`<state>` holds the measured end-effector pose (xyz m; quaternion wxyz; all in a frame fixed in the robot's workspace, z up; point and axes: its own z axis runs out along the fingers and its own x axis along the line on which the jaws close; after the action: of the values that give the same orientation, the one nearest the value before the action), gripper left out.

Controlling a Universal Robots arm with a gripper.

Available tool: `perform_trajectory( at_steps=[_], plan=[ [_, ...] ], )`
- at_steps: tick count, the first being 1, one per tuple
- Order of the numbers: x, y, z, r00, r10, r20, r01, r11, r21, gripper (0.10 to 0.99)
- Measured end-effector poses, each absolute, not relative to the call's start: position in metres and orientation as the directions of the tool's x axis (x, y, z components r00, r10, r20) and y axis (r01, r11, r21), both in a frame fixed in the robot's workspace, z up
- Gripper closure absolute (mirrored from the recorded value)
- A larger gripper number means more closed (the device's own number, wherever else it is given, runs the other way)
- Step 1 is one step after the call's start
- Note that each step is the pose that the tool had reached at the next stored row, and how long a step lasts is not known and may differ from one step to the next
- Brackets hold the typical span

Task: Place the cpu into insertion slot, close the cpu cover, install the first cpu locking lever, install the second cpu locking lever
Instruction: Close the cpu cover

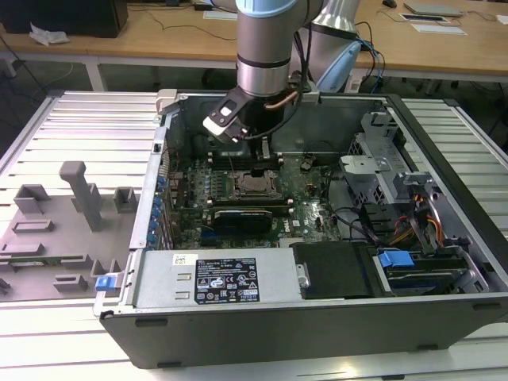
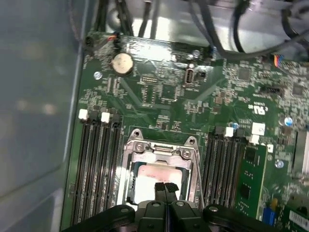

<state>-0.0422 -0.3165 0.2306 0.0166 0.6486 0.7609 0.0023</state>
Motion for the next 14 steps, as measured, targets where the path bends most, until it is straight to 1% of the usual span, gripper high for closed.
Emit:
perform_trajectory(
  at_steps=[14],
  plan=[
    [-0.0422, -0.3165, 0.2306, -0.441, 0.897, -0.022, 0.897, 0.442, 0.025, 0.98]
  ],
)
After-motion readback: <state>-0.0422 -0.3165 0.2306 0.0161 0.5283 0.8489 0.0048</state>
